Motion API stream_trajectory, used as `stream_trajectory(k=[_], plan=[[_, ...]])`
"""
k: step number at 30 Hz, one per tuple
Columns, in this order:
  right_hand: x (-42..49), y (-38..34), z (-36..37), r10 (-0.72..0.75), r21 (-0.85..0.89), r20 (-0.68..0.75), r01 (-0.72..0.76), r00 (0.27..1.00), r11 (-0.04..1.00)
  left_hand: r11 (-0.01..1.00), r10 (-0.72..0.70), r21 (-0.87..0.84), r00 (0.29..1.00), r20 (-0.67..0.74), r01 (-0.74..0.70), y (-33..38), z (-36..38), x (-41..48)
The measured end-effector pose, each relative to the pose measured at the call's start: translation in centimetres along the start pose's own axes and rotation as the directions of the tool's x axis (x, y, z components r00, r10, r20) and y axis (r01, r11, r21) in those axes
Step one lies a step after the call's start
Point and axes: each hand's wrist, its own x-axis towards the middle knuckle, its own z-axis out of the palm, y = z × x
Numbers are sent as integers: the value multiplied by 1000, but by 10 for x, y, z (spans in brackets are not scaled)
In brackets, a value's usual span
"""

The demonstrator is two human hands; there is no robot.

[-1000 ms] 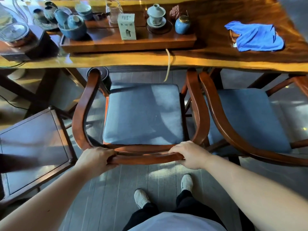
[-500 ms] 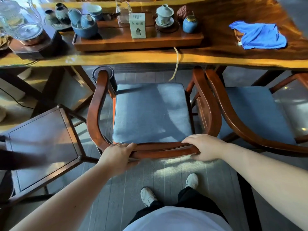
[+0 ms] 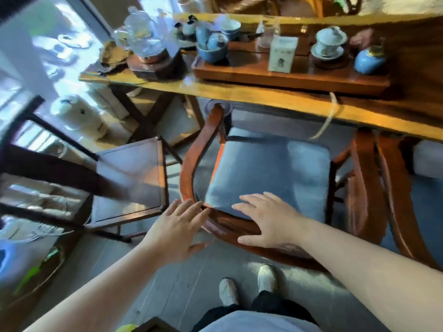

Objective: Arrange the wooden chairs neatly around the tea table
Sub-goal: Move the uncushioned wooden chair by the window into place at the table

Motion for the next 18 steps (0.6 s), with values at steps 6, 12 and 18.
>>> stream_trajectory(k=[6, 12, 18], plan=[[50, -21, -20, -161, -61, 37, 163, 986, 985, 961, -272, 69, 959, 80, 266, -31, -9, -54], [93, -53, -30, -314, -118, 102, 325, 944, 938, 897, -441, 29, 897, 24, 441, -47, -11, -101], [144, -102, -38, -395, -175, 124, 412, 910, 894, 840, -539, 38, 841, -49, 541, -89, -4, -146]])
